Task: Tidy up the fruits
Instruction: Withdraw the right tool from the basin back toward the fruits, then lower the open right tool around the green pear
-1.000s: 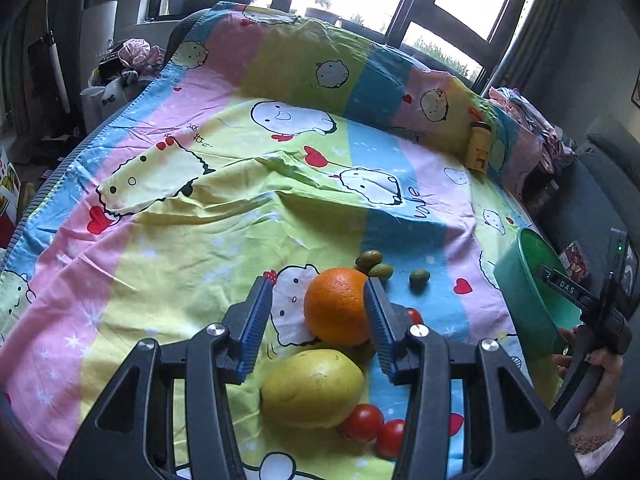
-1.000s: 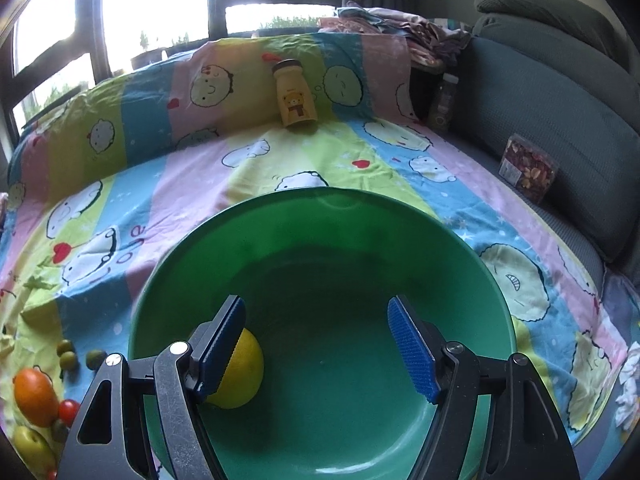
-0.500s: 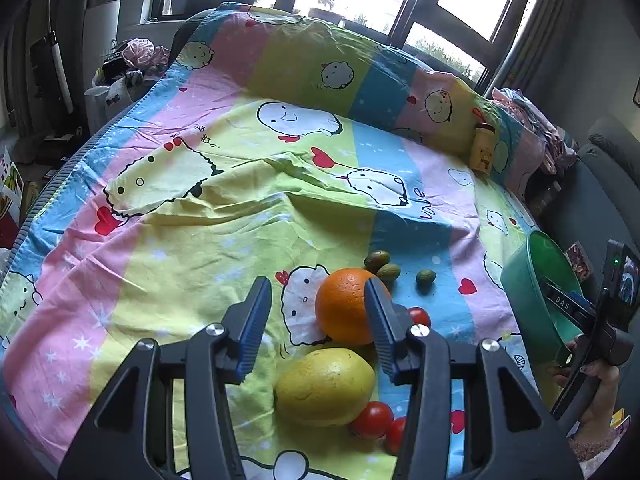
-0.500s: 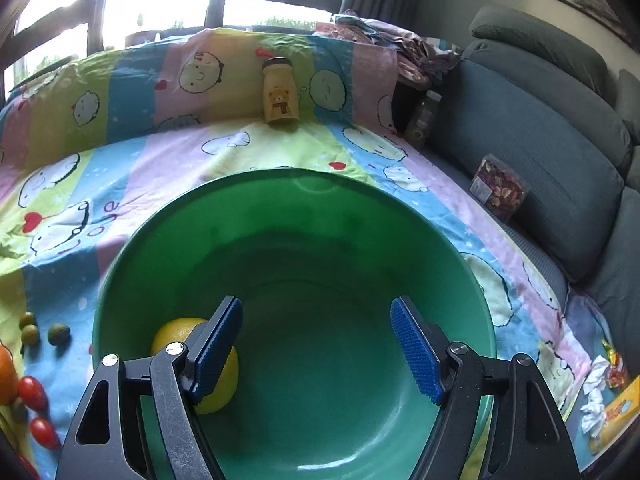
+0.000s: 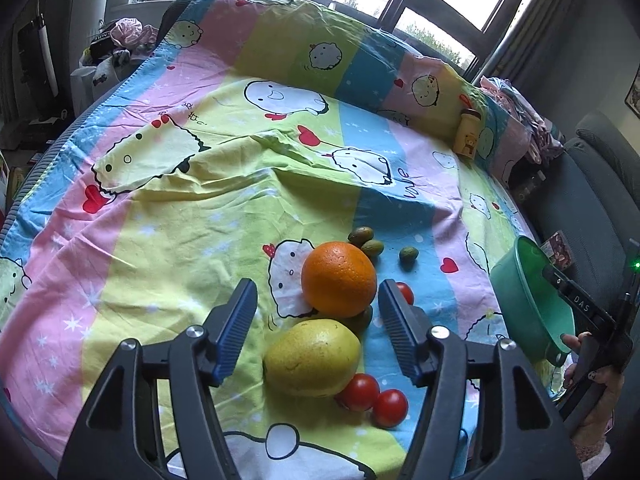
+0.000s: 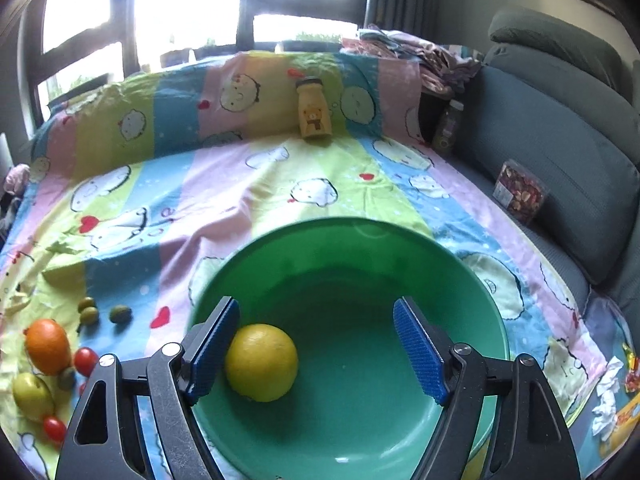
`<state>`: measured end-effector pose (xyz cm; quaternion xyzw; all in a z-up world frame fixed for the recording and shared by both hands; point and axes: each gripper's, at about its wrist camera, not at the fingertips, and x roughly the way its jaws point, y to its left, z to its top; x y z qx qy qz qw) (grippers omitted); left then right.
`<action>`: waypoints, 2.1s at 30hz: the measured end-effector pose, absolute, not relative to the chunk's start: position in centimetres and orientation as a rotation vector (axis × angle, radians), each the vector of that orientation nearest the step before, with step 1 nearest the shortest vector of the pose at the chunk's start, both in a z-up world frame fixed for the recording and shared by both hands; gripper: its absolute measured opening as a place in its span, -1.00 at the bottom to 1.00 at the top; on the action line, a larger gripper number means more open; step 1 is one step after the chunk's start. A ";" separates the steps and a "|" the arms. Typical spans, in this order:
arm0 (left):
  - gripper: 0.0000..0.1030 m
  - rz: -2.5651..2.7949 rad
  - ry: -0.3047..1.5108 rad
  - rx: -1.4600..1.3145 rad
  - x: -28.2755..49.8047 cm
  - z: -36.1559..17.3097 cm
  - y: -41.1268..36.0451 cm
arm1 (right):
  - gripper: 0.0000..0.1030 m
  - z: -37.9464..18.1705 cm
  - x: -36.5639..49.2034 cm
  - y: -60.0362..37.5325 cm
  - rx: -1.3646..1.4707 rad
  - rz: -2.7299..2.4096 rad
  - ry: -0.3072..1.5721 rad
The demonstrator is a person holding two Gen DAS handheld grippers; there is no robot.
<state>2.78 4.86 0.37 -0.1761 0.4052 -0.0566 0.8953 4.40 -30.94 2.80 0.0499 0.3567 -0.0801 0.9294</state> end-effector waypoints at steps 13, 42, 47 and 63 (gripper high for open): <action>0.23 -0.156 0.901 -0.346 1.7 -1.1 3.6 | 0.74 4.4 4.9 -21.8 0.357 0.538 0.828; 0.17 -0.140 0.937 -0.275 1.5 -2.5 2.8 | 0.44 -3.9 7.3 -9.8 0.377 0.878 1.242; 0.17 -0.137 0.936 -0.251 1.6 -2.6 2.5 | 0.44 -4.3 7.5 -9.7 0.390 0.884 1.269; 0.11 -0.154 0.897 -0.193 1.5 -2.2 0.5 | 0.29 -3.9 6.8 -11.4 0.365 0.810 1.260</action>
